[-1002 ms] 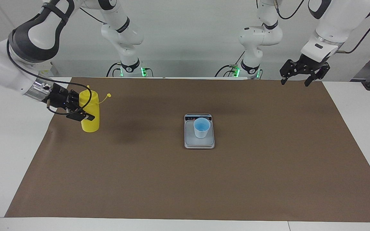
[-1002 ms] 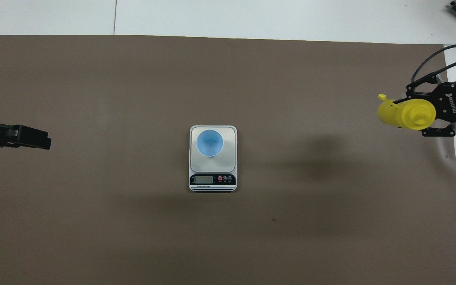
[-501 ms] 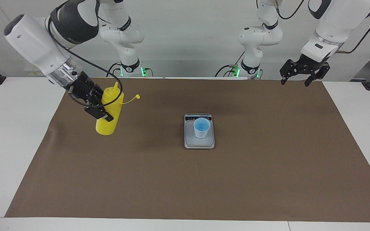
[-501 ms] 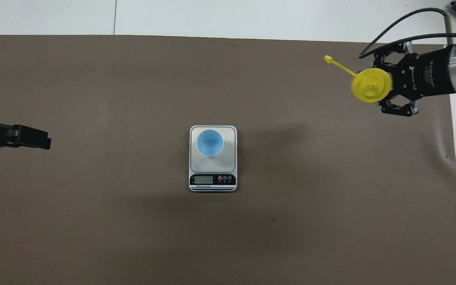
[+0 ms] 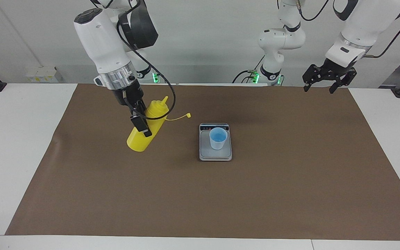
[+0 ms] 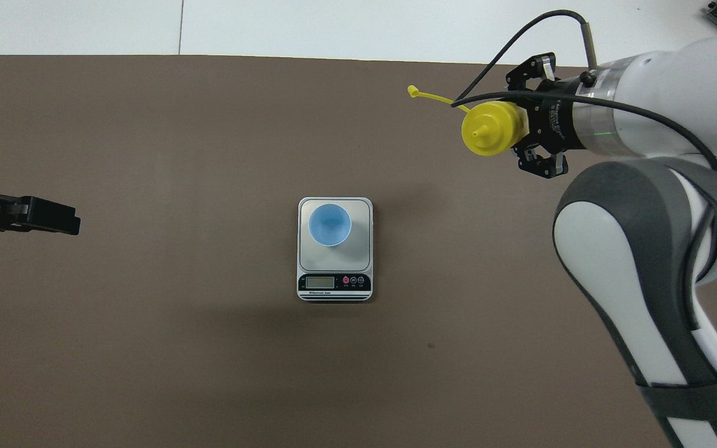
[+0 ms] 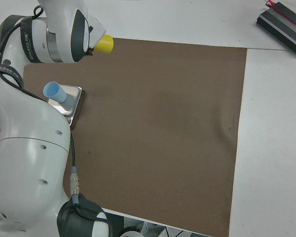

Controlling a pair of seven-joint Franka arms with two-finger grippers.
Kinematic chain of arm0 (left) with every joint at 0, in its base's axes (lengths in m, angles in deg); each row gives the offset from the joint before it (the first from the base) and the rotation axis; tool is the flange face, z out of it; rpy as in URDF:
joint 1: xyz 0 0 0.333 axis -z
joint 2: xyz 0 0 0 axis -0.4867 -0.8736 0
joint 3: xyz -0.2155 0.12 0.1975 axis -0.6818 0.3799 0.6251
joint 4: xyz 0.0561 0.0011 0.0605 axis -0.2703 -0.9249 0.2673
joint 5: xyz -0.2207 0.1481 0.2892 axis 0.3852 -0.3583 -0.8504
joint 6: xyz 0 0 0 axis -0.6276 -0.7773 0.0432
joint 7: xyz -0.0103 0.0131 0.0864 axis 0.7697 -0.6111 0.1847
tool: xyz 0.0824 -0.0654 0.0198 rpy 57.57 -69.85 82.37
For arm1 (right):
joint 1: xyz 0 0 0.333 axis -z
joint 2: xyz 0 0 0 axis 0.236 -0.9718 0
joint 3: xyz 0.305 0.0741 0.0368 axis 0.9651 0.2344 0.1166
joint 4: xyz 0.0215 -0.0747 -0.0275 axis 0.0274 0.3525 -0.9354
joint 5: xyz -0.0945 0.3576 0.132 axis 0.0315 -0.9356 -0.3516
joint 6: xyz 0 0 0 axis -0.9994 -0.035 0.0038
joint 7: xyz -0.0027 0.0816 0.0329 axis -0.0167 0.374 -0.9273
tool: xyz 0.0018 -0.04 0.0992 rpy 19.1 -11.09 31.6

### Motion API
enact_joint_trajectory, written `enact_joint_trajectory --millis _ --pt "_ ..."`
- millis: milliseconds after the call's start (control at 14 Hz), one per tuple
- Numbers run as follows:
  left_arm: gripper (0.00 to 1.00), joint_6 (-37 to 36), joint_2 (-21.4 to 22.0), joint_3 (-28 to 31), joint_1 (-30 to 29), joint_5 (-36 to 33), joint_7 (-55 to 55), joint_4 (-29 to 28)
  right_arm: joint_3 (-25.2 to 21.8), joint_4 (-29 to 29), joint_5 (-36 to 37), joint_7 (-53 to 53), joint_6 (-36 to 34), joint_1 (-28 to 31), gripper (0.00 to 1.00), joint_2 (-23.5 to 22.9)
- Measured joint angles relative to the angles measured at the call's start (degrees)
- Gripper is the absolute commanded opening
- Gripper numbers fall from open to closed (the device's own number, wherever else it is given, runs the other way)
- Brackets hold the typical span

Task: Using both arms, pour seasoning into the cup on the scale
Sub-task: 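Tilt the bottle nozzle down over the blue cup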

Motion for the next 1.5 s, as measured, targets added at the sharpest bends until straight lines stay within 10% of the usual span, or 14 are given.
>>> enact_joint_trajectory --millis 859,1503 --pt "1.0 0.0 0.0 0.0 0.0 0.0 0.0 0.0 0.07 19.9 9.8 -1.88 31.55 -10.85 0.0 2.68" --pt "1.0 0.0 0.0 0.0 0.0 0.0 0.0 0.0 0.09 23.43 14.33 -0.27 52.88 -15.83 0.0 -6.03"
